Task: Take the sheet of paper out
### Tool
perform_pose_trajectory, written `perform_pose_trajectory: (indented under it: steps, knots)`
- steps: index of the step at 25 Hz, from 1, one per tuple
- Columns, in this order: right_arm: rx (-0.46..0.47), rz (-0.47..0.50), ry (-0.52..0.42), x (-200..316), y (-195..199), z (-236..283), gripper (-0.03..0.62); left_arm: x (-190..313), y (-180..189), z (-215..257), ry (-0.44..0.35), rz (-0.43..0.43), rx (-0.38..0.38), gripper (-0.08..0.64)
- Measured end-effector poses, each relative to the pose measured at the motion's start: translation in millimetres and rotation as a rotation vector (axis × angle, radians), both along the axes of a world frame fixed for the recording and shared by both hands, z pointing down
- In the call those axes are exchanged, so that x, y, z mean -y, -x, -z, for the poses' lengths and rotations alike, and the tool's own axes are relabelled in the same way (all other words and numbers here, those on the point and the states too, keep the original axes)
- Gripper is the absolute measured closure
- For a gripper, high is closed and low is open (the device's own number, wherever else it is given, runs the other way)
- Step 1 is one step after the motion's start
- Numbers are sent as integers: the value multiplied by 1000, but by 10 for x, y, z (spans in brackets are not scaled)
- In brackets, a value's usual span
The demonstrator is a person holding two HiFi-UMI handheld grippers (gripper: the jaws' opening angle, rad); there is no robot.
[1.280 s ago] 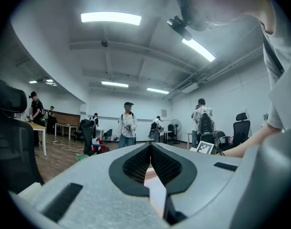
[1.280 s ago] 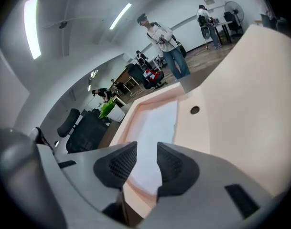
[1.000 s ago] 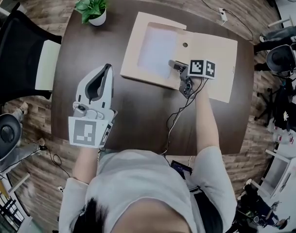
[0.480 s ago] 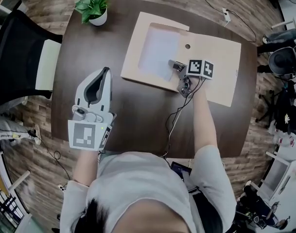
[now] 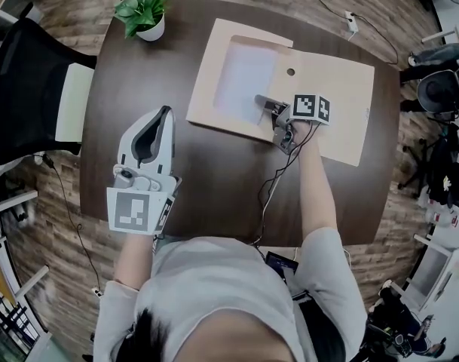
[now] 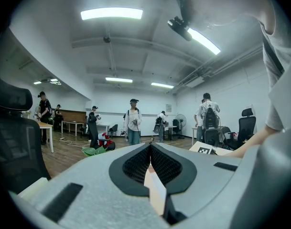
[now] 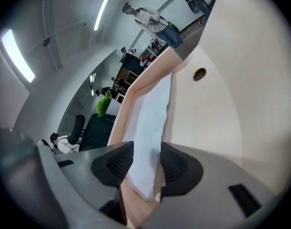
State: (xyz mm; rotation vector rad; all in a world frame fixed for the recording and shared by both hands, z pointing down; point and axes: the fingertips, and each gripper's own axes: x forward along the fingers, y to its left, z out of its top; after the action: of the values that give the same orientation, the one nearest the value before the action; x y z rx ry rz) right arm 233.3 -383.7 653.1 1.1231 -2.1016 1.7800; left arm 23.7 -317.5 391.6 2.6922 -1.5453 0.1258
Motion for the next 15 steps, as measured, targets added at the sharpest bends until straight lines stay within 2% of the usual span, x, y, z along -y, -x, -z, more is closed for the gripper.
perform_pose_trajectory:
  steps: [5,11,15]
  knots:
    - [18,21,-33,68,91,68,425,-14,-1,-9,2,4,4,551]
    - [-34,-63,-81,289,-41,37,425,-15,33,-10,6,15,13,551]
    - [-8,-19,-68,286,60,1,425,-17,50,-19,7,20,17,551]
